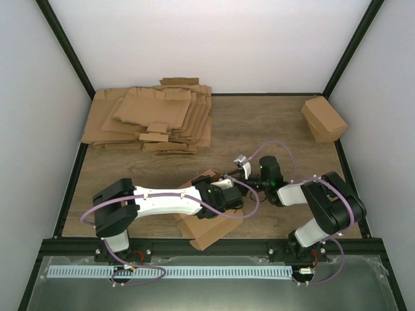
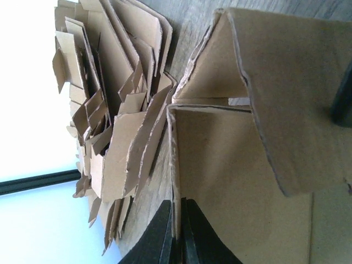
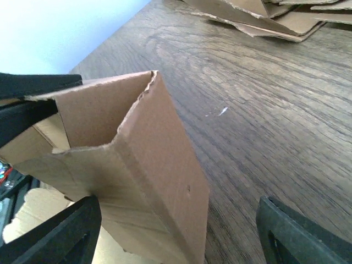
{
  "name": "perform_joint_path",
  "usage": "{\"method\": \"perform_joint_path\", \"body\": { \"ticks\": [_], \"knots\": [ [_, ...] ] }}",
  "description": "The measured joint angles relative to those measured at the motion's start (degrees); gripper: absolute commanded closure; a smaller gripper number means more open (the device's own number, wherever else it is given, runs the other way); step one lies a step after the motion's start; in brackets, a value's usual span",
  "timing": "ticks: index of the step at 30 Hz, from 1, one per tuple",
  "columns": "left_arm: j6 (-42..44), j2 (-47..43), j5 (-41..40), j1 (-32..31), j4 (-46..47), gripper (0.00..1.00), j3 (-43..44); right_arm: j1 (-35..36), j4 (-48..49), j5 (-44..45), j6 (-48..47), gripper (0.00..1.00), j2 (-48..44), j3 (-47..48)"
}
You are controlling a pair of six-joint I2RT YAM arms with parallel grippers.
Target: Fold the paper box
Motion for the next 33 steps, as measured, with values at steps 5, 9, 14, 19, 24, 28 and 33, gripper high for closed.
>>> {"method": "perform_joint_path", "body": {
  "ticks": [5, 9, 14, 19, 24, 28, 33],
  "knots": [
    [0.04, -0.44, 0.22, -0.09, -0.15, 0.96, -0.22, 2.51, 1.18, 4.39, -0.35, 0.12, -2.16, -2.91],
    [0.07, -0.55, 0.57, -0.02, 0.9, 0.96, -0.26, 8.5, 3.17, 6.27, -0.26, 0.11, -3.32, -3.8],
    [0.17, -0.55, 1.29, -0.15, 1.22, 0.96, -0.26, 9.53, 7.02, 9.64, 0.46, 0.19, -3.3, -5.46],
    [-0.09, -0.55, 1.36, -0.15, 1.22, 0.96, -0.26, 10.03, 8.15, 11.78, 0.52, 0.27, -3.34, -5.68],
    [-0.07, -0.57, 1.25, -0.15, 1.49, 0.96, -0.57, 10.05, 8.15, 12.31, 0.13, 0.3, -4.5, -6.51],
    [0.2, -0.57, 1.2, -0.17, 2.16, 0.96, -1.27, 10.38, 8.85, 12.13, -0.2, 0.34, -7.56, -8.87],
    [0.92, -0.57, 1.14, -0.33, 2.4, 0.96, -1.51, 10.4, 8.94, 12.24, 0.02, 0.45, -9.38, -10.19]
  ]
}}
